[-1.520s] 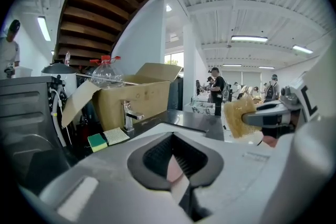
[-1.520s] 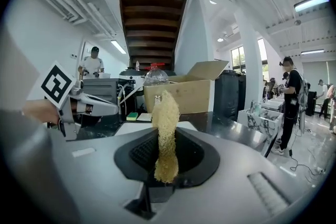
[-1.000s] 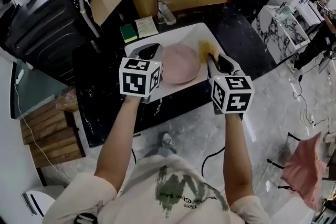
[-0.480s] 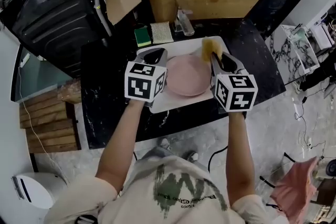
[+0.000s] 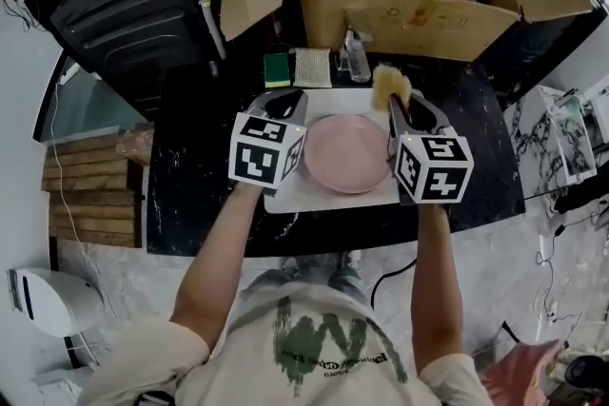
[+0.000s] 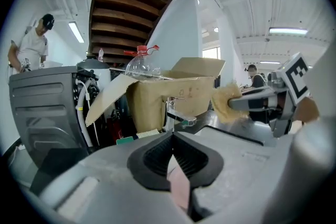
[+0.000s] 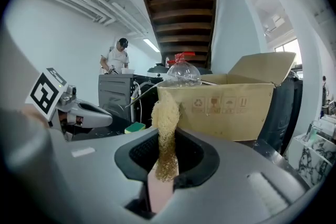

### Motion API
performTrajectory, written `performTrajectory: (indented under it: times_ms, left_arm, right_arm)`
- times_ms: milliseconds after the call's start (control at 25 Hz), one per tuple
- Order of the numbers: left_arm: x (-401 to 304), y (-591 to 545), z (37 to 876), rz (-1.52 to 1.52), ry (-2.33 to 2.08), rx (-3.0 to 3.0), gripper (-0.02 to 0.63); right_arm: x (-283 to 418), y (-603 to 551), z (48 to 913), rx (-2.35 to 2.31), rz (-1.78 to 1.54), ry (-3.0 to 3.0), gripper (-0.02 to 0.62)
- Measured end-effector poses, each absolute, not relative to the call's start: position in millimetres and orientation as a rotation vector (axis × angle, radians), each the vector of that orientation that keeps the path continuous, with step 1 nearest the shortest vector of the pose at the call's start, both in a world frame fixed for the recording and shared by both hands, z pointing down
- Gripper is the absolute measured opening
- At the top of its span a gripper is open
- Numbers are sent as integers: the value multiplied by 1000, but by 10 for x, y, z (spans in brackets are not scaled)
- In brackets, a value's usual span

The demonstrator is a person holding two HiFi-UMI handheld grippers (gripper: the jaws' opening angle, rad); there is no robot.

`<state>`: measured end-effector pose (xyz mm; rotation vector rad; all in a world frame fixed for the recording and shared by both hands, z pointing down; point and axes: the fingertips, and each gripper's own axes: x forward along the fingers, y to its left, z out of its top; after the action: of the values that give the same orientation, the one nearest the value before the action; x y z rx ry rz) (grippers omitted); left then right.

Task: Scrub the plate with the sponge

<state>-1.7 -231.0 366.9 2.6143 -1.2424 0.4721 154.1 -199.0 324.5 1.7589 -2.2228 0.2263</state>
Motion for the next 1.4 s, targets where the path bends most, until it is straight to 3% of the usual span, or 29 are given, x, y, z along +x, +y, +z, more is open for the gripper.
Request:
performTrajectory:
  times_ms: [600, 1400]
  left_arm:
    - [84, -2511, 3751, 391, -1545, 2422, 2]
    - [-355, -2453, 4214, 410, -1474, 2355, 2]
  right_arm:
    - [1650, -2495, 3428, 1426, 242, -2417, 61]
    - [693, -2457, 4299, 1020, 310, -2400, 61]
